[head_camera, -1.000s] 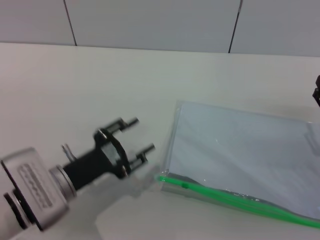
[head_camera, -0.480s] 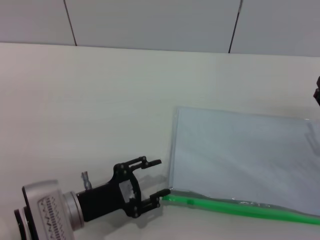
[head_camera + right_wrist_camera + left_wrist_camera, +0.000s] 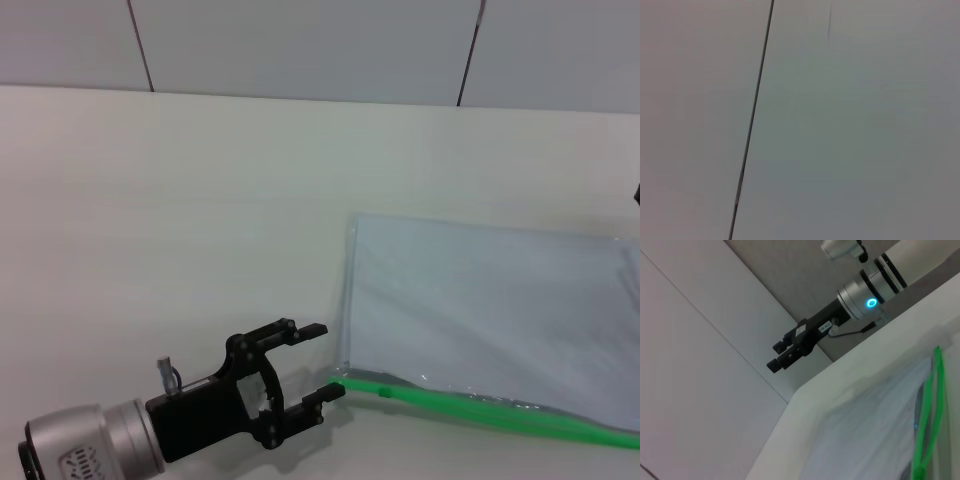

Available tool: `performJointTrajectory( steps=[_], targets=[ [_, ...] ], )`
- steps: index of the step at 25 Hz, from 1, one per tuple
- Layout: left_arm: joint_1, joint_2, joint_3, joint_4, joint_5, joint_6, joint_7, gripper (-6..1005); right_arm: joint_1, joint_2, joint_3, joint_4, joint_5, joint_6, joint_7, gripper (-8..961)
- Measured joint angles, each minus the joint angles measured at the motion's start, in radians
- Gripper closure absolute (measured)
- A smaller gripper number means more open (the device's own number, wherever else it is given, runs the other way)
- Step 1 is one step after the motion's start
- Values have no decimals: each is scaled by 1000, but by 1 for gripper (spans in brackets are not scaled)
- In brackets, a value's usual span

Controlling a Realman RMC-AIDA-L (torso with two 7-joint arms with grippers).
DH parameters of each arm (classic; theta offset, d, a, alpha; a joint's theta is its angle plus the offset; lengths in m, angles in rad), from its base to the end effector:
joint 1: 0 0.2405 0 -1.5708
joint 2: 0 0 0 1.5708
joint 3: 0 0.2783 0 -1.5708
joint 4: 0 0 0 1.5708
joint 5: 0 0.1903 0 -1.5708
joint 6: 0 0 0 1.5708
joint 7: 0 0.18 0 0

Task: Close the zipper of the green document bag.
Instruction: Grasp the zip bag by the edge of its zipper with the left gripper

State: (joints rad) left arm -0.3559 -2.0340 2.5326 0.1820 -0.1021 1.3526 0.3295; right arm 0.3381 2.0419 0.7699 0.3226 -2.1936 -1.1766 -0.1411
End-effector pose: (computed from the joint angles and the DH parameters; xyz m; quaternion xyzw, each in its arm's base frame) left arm -0.2792 0.2497 -0.1179 -0.8943 0.2189 -0.2058 0.3317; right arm 0.3293 0.3470 -0.0113 -0.6973 0.1655 0.2499 0.6511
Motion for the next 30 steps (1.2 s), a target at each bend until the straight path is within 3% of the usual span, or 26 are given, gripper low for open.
performJointTrajectory(
  steps=[11, 25, 30],
  targets=[
    [1, 1, 10, -3, 8, 10, 0, 346, 0, 0, 3, -1, 0, 0, -2, 152],
    [-50, -2, 14, -22, 39, -34, 10, 348, 9, 1, -4, 7, 0, -2, -1, 153],
    [-87, -6, 14, -22, 41, -113, 55, 349, 11, 1, -6, 9, 0, -3, 0, 153]
  ],
)
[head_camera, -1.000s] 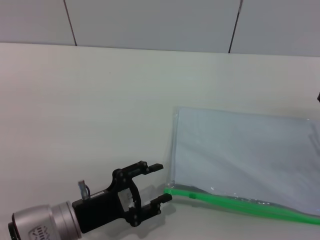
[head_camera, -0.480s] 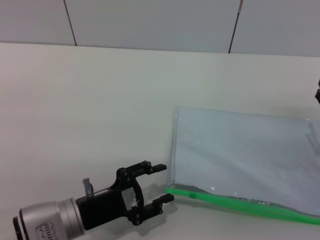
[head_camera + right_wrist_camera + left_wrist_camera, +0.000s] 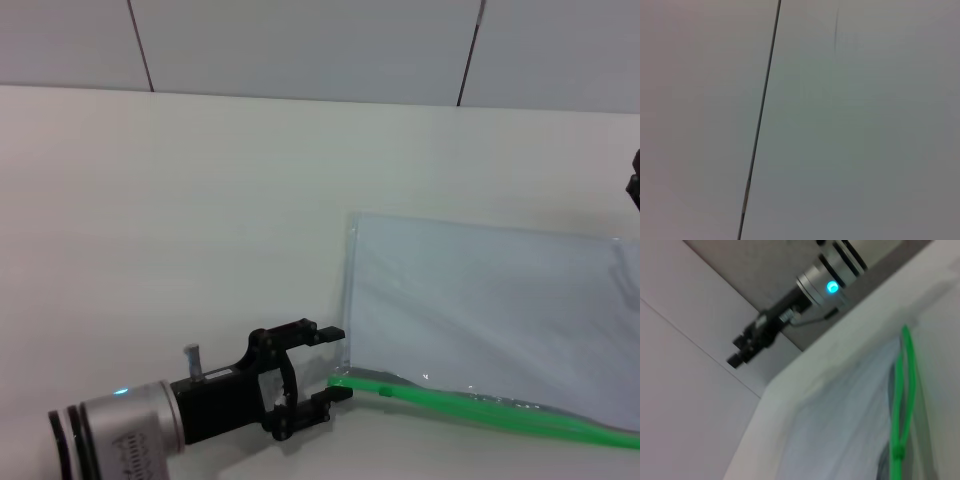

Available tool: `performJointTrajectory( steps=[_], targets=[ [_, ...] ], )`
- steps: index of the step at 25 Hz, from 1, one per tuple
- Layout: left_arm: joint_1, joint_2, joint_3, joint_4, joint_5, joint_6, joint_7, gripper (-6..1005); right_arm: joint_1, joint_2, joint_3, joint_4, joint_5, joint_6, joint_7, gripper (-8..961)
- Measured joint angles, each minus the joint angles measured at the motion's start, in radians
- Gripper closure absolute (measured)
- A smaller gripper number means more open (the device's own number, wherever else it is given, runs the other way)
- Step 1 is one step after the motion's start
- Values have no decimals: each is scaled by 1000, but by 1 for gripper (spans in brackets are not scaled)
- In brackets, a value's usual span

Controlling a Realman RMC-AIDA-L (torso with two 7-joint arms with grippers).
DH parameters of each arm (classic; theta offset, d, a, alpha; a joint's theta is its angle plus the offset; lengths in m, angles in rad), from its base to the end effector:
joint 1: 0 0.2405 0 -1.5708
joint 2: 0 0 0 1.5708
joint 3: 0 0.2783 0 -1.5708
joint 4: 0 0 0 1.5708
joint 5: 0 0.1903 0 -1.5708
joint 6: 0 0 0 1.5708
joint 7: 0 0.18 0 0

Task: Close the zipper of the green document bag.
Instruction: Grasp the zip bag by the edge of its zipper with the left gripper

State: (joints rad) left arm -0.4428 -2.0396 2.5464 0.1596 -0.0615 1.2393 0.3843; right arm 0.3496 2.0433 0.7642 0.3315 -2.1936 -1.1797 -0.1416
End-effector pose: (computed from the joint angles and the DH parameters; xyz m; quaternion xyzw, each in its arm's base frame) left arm -0.2795 0.2707 -0.1319 -0.8997 0.2792 -0.1503 0.3000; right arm 0.3217 0.3508 -0.0131 -0.6992 0.1603 0.2590 0.6468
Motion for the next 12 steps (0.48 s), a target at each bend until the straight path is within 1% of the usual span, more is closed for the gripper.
performJointTrajectory(
  steps=[6, 12],
  targets=[
    [-28, -2, -5, 5, 0, -52, 49, 350, 8, 1, 0, 2, -4, 0, 0, 153],
    [-46, -3, -3, 7, 0, -56, 95, 349, 9, 2, -5, 11, -6, -8, 1, 153]
  ],
)
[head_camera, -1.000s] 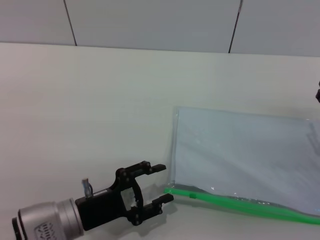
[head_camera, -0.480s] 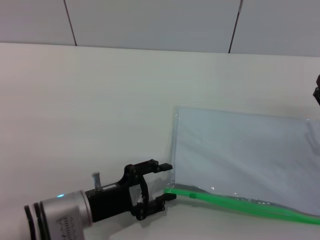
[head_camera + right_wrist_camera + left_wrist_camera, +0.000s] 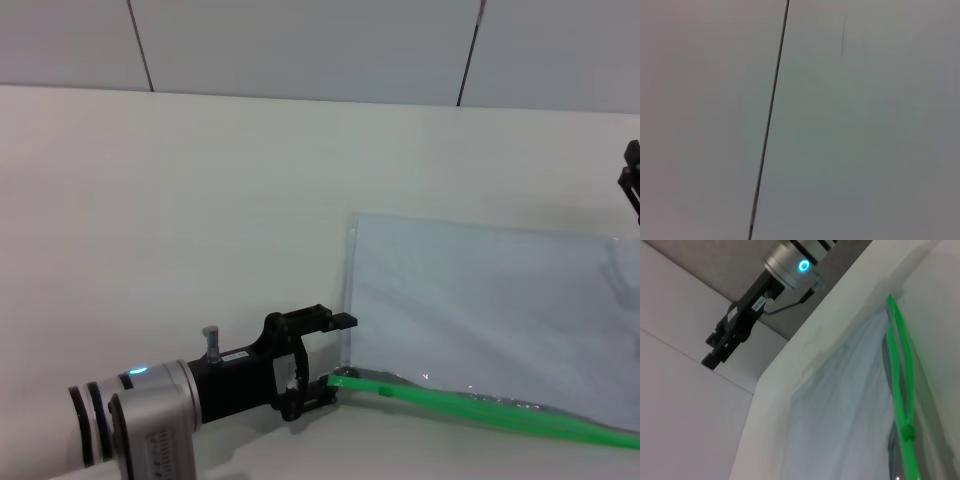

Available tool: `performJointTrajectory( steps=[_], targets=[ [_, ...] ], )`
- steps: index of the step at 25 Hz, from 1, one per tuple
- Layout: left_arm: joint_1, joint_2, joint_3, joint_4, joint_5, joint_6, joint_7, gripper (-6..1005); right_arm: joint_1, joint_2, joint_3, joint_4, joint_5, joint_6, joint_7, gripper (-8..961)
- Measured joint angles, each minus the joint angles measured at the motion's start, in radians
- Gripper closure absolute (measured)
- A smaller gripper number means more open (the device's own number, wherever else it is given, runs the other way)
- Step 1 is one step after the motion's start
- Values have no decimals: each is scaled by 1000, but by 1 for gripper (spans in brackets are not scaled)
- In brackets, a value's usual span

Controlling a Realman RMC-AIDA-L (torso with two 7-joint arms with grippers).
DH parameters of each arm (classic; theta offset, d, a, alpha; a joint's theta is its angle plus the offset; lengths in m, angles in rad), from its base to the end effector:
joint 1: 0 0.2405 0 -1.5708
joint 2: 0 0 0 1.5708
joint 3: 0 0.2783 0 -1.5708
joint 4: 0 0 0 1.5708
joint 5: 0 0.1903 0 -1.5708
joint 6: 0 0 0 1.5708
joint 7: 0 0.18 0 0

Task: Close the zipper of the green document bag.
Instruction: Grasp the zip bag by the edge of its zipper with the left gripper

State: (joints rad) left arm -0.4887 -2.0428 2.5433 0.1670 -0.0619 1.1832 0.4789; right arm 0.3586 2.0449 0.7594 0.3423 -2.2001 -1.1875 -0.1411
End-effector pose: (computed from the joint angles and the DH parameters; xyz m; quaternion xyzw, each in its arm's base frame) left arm -0.2724 0.2865 -0.1364 -0.8840 0.3352 -0.1216 0.3022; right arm 0.3132 0.3535 -0.0151 -0.7013 0.1533 0.2702 0.6416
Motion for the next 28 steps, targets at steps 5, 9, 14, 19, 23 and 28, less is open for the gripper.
performJointTrajectory(
  steps=[5, 9, 14, 19, 23, 28],
  targets=[
    [-19, -1, 1, 1, -1, -6, 31, 349, 10, 1, -15, 3, -1, 0, 0, 154],
    [-38, -2, -2, 11, -5, -44, 57, 350, 19, 2, -33, 3, 3, 0, 0, 154],
    [-55, -4, -4, 14, -8, -86, 97, 349, 30, 2, -52, 5, 3, 2, 0, 154],
    [-61, -5, -4, 14, -8, -88, 135, 364, 40, 2, -64, 15, 1, 7, 0, 154],
    [-68, -7, -3, 15, -8, -89, 142, 426, 44, 1, -75, 18, 1, 7, 0, 154],
    [-73, -9, -2, 27, -8, -89, 164, 427, 52, 1, -86, 19, 0, 8, 0, 154]
  ],
)
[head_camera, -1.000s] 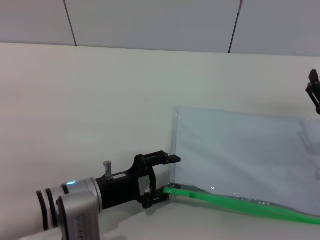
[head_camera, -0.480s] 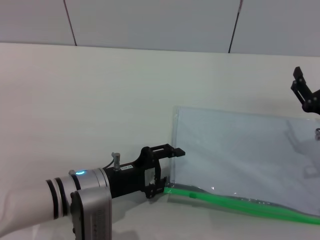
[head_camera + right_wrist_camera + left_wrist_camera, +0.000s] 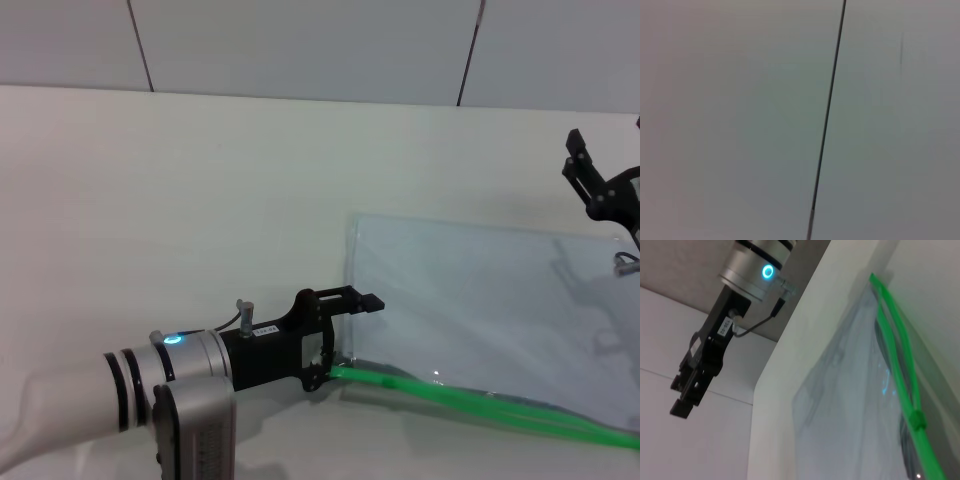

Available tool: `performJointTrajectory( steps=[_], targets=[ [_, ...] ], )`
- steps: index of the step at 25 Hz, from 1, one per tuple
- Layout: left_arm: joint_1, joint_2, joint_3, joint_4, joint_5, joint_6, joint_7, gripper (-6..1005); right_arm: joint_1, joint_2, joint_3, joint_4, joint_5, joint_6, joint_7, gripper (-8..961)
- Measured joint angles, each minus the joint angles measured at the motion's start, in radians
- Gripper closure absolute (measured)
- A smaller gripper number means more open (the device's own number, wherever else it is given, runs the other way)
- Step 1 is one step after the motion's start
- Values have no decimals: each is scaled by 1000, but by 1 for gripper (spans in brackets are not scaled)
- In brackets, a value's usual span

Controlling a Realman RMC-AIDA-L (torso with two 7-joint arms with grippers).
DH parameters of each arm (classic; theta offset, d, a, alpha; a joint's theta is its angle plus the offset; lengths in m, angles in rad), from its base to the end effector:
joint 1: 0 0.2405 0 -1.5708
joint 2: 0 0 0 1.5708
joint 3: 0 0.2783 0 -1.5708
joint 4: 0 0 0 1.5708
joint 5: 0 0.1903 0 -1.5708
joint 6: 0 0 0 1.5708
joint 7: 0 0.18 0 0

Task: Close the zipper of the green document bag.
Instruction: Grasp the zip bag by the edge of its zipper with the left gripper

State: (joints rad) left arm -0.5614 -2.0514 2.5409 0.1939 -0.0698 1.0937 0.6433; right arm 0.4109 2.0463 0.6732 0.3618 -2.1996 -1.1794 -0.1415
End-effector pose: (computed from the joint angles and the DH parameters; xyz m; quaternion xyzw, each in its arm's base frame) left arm -0.2540 0.3102 -0.1452 -0.8471 0.4267 -0.0826 0.3060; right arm 0.2835 0.3628 -0.0347 -0.7338 0.1251 0.2901 0.6015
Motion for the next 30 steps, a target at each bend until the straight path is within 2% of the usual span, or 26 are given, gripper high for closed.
performJointTrajectory(
  steps=[12, 14, 20, 25, 30],
  targets=[
    [-9, 0, -8, -4, -12, -3, 46, 428, 3, -1, -16, 22, -2, 0, -6, 155],
    [-9, 0, -8, -4, -19, -11, 47, 624, 3, -1, -19, 23, -2, -1, -6, 155],
    [-6, -2, -8, -1, -44, -26, 49, 851, 10, -2, -29, 26, -2, -2, -7, 155],
    [-5, -2, -8, -1, -45, -26, 49, 948, 12, -2, -36, 26, -2, -1, -7, 155],
    [-5, -3, -4, 0, -53, -28, 49, 947, 14, -2, -39, 25, -1, 0, -7, 155]
  ],
)
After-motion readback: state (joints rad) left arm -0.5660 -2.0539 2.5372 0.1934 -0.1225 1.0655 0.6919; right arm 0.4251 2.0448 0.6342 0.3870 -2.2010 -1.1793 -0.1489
